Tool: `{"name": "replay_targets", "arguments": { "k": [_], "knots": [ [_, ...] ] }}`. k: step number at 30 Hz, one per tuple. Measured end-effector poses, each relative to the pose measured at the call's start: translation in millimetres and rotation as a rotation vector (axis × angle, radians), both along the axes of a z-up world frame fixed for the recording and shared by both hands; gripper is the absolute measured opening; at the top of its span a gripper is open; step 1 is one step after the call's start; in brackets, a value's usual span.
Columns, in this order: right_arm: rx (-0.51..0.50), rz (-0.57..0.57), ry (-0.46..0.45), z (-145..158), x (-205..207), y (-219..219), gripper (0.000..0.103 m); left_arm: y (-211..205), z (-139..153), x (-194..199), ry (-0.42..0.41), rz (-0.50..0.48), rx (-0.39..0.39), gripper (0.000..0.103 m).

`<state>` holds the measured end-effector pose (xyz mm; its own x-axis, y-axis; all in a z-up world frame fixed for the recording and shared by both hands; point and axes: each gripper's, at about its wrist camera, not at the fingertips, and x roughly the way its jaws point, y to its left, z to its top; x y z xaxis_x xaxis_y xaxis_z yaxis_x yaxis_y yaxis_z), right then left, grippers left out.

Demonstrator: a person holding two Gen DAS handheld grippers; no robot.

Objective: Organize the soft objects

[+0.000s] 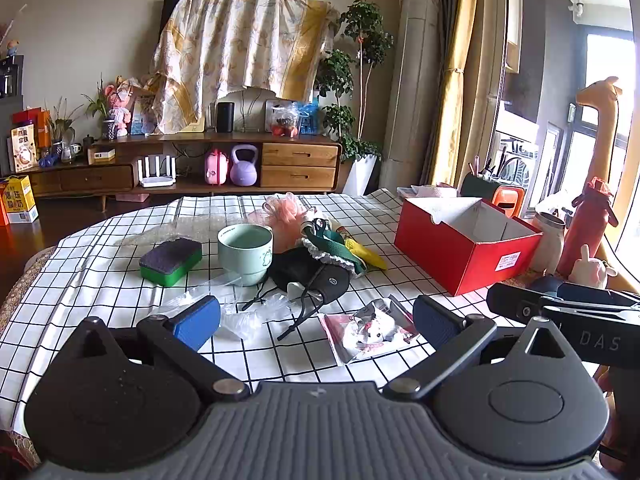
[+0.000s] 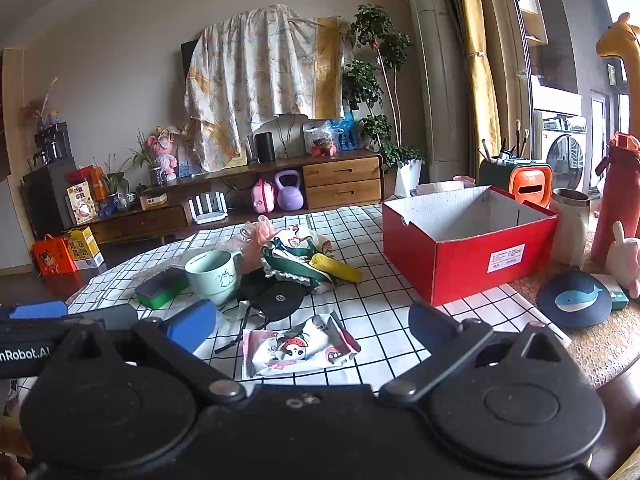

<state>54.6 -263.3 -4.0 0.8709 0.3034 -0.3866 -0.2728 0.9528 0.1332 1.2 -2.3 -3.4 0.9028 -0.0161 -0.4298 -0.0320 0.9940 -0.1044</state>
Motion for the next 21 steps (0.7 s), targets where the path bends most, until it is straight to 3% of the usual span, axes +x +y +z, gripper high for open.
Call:
{"name": "replay_targets", "arguments": {
  "k": [21],
  "knots": [
    [-0.002,0.008,-0.001,1.4,-1.7,1.9,0.103,2.3,7.1,-1.4,0.001,0.023,0.001,0.103]
  ]
}}
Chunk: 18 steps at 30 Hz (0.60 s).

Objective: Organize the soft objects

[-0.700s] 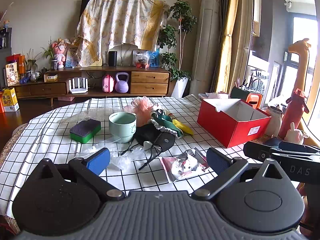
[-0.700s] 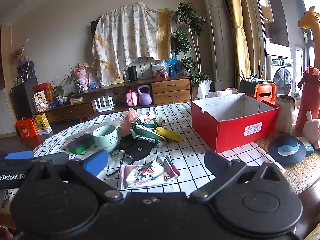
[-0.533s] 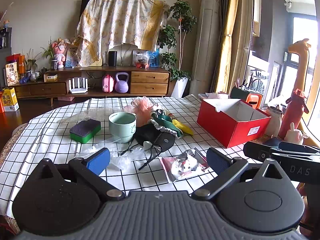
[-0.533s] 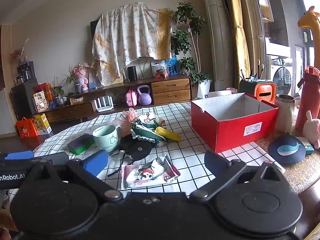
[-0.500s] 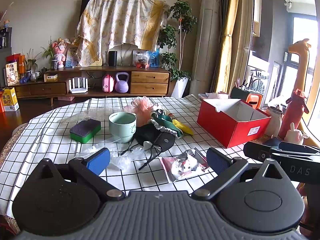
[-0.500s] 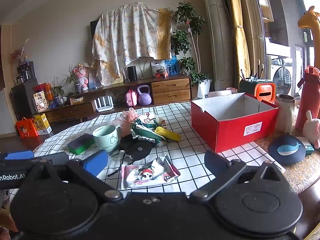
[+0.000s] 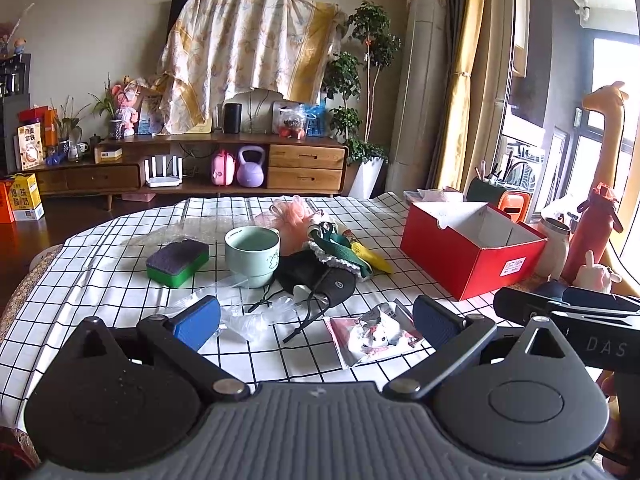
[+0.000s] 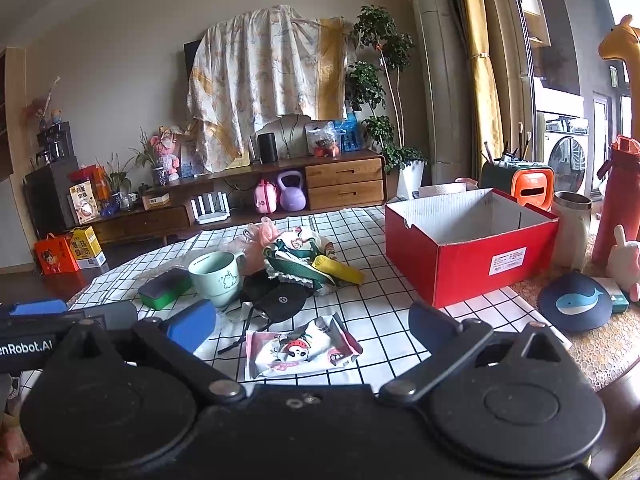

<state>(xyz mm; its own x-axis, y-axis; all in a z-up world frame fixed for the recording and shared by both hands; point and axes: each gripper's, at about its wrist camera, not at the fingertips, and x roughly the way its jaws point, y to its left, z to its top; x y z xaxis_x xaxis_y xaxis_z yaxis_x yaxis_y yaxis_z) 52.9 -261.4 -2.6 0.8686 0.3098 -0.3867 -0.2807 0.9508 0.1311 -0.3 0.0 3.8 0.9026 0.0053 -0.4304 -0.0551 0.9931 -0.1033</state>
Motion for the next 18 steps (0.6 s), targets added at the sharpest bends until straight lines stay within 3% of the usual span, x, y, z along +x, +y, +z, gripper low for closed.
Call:
{"name": "replay_targets", "arguments": {
  "k": [18],
  "knots": [
    [0.000,0.005,0.003,3.4,-0.6,-0.4,0.103,-0.8,0.5,-1.1,-0.001,0.002,-0.003,0.103]
  ]
}}
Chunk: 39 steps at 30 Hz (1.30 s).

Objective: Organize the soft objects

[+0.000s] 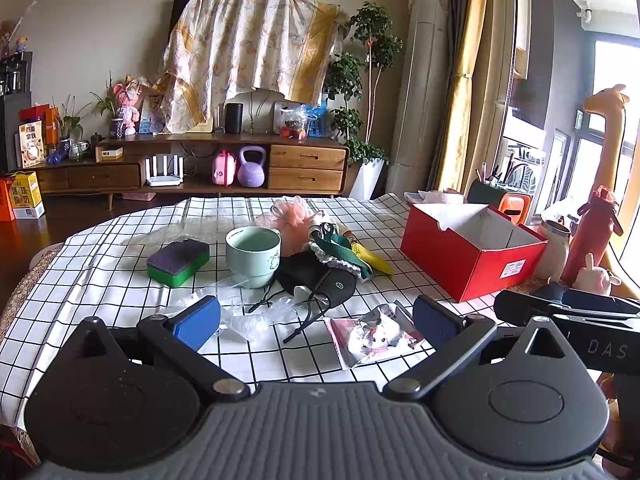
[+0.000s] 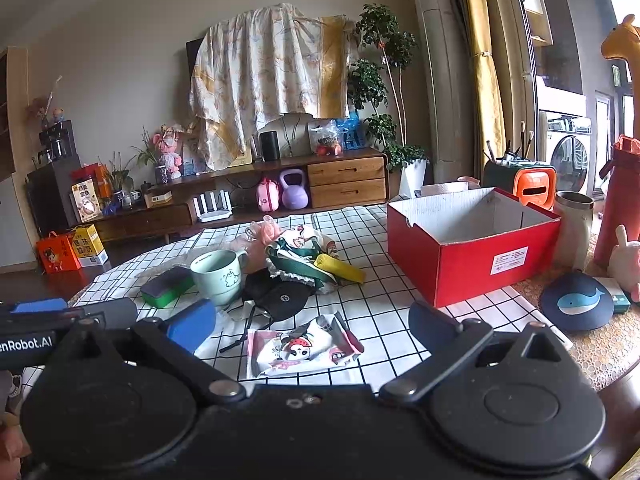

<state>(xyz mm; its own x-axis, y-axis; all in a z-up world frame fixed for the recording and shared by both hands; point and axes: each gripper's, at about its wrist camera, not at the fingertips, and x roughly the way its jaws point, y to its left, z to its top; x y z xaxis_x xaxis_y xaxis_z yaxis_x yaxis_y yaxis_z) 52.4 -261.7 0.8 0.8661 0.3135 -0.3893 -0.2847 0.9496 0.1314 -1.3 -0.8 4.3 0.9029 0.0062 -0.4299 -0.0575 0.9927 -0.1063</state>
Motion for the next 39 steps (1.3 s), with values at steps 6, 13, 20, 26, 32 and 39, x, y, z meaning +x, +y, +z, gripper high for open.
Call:
{"name": "replay_targets", "arguments": {
  "k": [6,13,20,26,32,39],
  "knots": [
    [-0.002,-0.002,0.005,-0.2,1.3,-1.7,0.103,0.2,0.0,0.2,0.001,0.002,-0.007,0.103],
    [-0.011,-0.004,0.005,-2.0,3.4,-2.3,0.103,0.4,-0.3,0.2,0.000,0.003,-0.008,0.103],
    [-0.021,0.005,0.010,-4.2,3.9,2.8,0.103,1.1,-1.2,1.0,0.002,0.002,-0.015,0.103],
    [-0.037,0.016,0.024,-7.1,7.0,9.6,0.103,11.4,-9.3,4.2,0.011,0.012,-0.038,0.103],
    [-0.058,0.034,0.042,-12.1,14.2,18.5,0.103,22.1,-18.4,10.3,0.031,0.020,-0.061,0.103],
    [-0.079,0.066,0.083,-21.3,28.5,30.6,0.103,38.7,-29.3,23.9,0.068,0.043,-0.080,0.103]
  ]
}}
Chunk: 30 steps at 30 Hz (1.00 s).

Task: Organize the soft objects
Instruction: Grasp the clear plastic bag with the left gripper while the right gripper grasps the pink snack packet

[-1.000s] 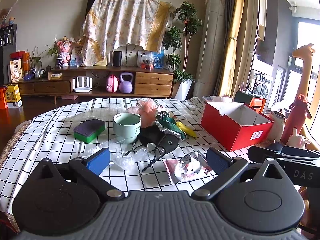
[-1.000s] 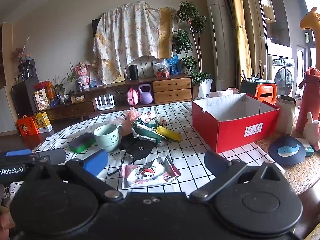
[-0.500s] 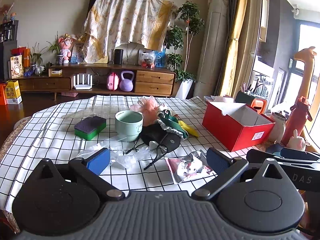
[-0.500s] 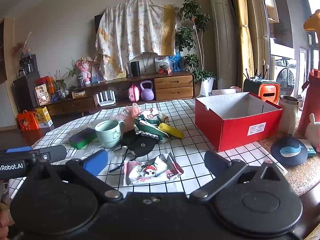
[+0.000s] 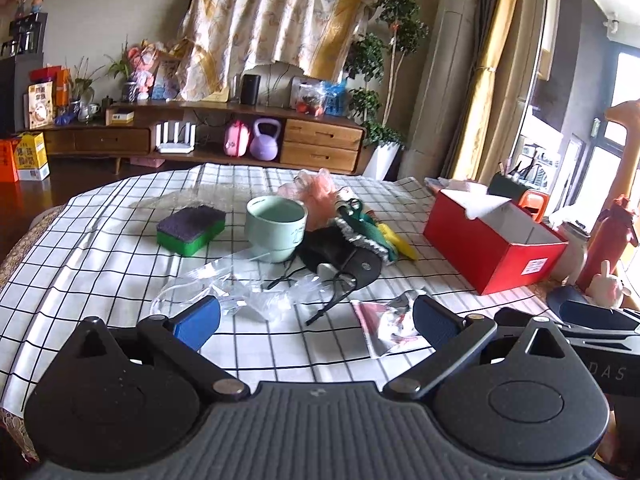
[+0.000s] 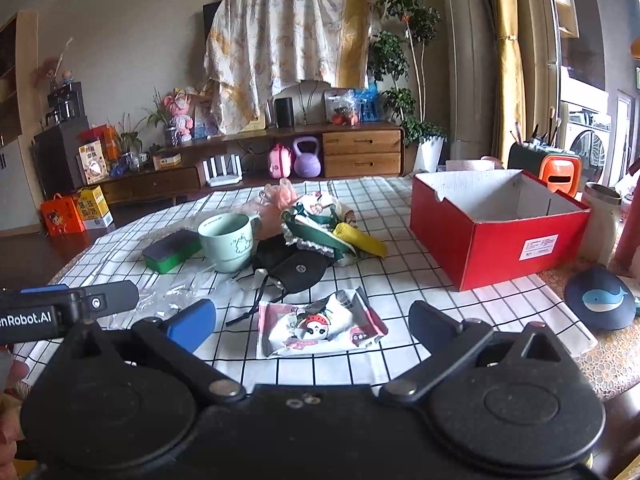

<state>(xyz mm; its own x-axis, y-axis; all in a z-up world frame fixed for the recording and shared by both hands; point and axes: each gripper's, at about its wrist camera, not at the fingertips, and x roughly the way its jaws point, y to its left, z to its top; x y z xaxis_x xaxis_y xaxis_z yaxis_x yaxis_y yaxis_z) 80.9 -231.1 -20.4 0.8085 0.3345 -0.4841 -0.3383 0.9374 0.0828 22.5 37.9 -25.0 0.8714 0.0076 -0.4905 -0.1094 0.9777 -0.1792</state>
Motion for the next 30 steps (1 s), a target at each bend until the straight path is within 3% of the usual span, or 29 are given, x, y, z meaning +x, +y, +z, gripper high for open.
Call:
{"name": "replay_targets", "arguments": {
  "k": [6,15,27,30],
  "knots": [
    [-0.018,0.034,0.052,-12.0,17.7,11.6,0.103,21.3,-9.4,18.1,0.026,0.018,-0.007,0.103],
    [-0.070,0.073,0.098,-33.5,48.3,25.3,0.102,39.2,-31.5,57.5,0.076,0.023,0.059,0.103],
    [-0.110,0.100,0.165,-56.7,76.5,25.7,0.102,17.6,-68.2,107.9,0.094,-0.143,0.238,0.102],
    [-0.127,0.123,0.165,-60.3,80.9,27.1,0.102,12.5,-77.0,116.9,0.091,-0.167,0.278,0.096]
  ]
}}
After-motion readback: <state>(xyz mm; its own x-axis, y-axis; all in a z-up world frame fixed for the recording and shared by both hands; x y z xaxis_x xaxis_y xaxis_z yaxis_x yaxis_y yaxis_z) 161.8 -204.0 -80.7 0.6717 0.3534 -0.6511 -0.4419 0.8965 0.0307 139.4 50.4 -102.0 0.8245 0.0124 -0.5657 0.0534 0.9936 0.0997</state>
